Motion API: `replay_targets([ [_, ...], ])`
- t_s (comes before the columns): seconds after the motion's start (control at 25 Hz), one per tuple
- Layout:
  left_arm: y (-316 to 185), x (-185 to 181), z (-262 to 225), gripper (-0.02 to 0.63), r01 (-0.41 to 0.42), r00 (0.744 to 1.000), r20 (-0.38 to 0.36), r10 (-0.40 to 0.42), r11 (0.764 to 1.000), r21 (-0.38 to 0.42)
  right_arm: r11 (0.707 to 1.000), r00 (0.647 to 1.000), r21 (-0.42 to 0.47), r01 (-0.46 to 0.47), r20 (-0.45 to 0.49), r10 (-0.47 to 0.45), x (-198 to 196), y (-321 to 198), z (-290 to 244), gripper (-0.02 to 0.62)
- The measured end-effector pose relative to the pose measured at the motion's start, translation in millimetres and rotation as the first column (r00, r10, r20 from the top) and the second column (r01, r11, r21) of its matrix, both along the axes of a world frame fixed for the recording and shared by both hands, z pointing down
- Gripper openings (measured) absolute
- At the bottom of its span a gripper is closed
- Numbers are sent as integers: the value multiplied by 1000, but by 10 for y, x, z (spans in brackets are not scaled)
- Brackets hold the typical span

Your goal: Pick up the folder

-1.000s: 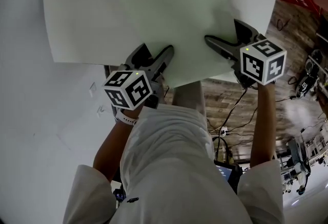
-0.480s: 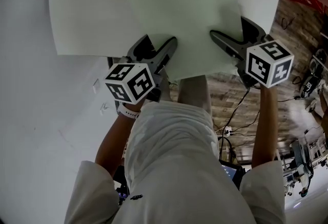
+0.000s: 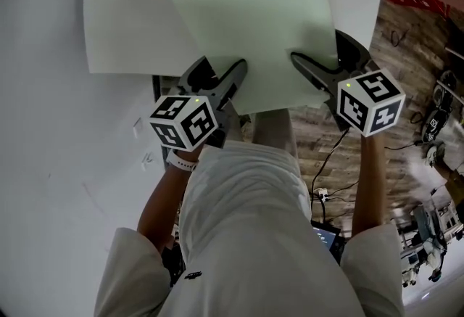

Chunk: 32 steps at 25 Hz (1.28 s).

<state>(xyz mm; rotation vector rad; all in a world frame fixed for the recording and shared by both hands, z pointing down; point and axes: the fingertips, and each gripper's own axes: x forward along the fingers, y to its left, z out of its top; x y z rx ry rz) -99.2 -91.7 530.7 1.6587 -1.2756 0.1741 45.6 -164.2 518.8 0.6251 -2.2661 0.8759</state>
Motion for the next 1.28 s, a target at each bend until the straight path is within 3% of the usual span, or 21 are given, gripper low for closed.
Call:
replay_targets([
  [0.6, -93, -71, -984, 330, -55, 995, 93, 35, 973, 223, 973, 984, 172, -155, 111, 138, 50, 137, -947, 434],
  [0.92, -226, -72, -1654, 325, -83, 987, 158, 26, 927, 366, 931, 964, 291, -221, 209, 163, 82, 87, -1567, 430],
  [1.28, -264, 50, -2326, 324, -128, 979, 201, 34, 870, 475, 874, 945, 403, -271, 283, 162, 226, 106, -2219, 431],
])
